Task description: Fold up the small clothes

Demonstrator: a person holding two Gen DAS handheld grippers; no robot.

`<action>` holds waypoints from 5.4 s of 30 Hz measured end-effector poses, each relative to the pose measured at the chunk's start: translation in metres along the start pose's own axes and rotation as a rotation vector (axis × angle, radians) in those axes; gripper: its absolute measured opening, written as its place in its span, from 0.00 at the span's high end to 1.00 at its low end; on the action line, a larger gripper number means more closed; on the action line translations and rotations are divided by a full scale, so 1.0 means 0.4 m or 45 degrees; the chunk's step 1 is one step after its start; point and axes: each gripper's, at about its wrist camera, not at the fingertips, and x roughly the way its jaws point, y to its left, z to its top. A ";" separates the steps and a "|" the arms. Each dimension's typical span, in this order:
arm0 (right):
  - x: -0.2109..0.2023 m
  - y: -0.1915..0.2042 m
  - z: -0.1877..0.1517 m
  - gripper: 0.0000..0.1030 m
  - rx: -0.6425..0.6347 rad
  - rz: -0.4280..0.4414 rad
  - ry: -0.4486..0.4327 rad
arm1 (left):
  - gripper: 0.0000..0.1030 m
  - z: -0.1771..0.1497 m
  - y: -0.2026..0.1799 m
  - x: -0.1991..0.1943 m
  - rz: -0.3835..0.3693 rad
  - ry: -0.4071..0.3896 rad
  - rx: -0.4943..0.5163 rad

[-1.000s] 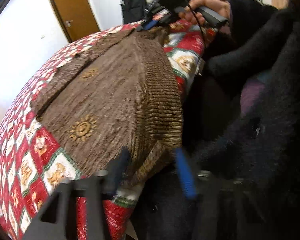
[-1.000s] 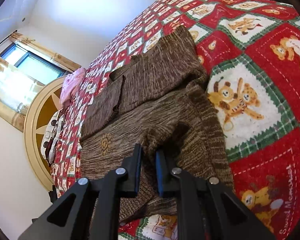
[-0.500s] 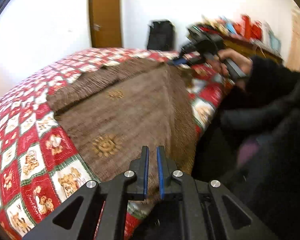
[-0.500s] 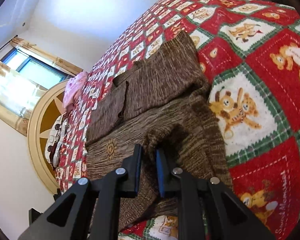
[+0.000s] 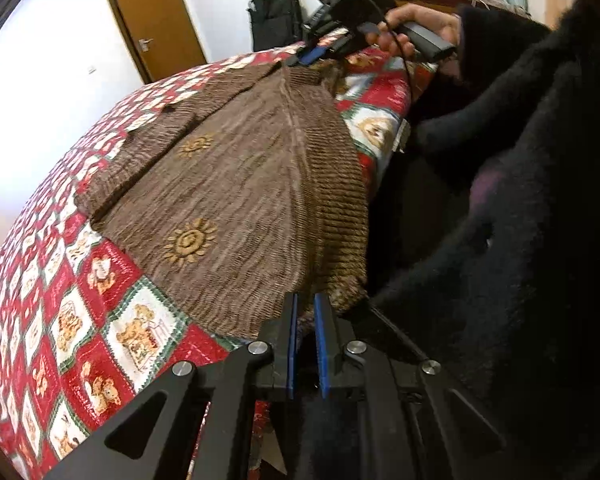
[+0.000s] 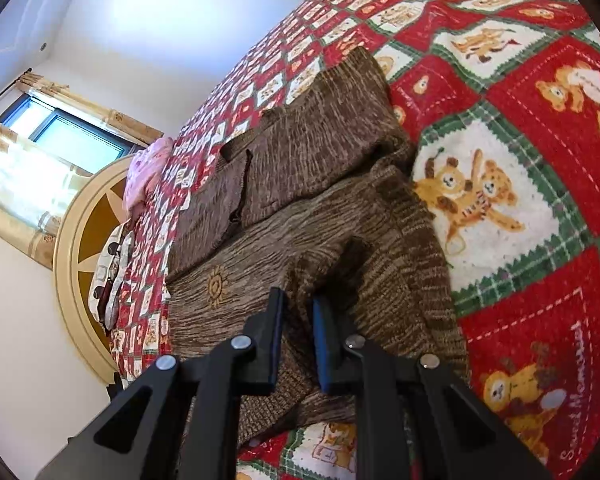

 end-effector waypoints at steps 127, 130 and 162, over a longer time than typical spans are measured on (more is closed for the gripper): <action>0.120 0.138 -0.028 0.85 -1.299 -0.525 0.317 | 0.39 0.000 0.417 0.151 -0.121 -0.207 -1.113; 0.097 0.120 0.007 0.82 -1.203 -0.537 0.271 | 0.39 0.000 0.424 0.154 -0.092 -0.208 -1.122; 0.067 0.165 -0.005 0.43 -1.277 -0.484 0.154 | 0.74 0.003 0.412 0.181 -0.063 -0.171 -1.053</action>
